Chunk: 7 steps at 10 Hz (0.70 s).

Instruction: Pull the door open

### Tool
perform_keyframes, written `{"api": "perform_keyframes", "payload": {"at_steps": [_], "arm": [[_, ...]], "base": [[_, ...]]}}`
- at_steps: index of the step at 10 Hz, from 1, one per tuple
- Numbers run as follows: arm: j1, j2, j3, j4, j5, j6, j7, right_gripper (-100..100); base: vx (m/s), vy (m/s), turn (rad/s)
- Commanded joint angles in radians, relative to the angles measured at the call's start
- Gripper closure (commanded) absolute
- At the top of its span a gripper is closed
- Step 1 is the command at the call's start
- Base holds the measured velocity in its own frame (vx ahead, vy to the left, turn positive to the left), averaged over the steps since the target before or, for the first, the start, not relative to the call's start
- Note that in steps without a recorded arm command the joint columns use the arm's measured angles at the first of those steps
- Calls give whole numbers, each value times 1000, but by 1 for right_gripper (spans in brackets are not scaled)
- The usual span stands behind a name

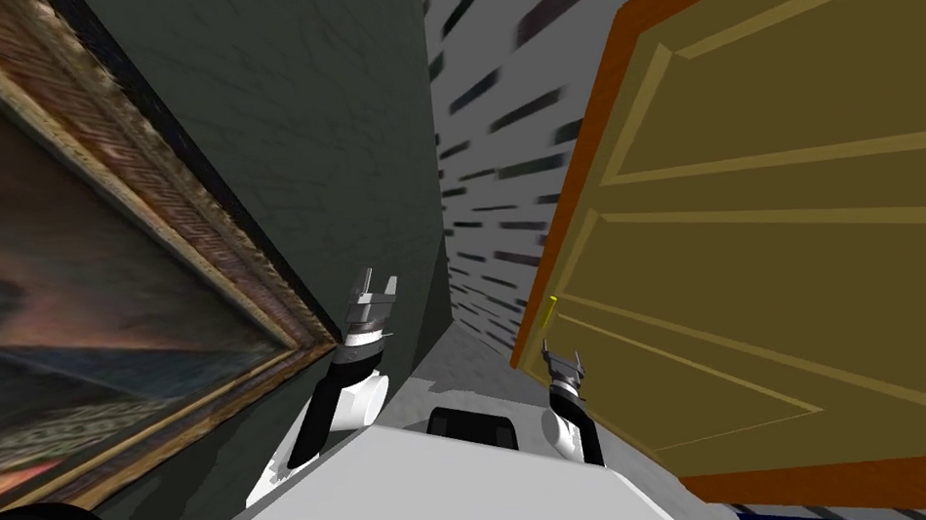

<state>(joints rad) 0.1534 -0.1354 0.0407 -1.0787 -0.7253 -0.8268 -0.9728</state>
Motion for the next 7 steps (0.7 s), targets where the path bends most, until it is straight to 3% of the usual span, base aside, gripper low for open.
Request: {"api": "perform_keyframes", "payload": {"at_steps": [1, 7], "arm": [[-13, 0, 1, 33, -18, -8, -24, -100], [-53, -2, 3, 163, -110, -34, -137, -100]], "base": [[76, -27, 77], [99, -58, 113]]}}
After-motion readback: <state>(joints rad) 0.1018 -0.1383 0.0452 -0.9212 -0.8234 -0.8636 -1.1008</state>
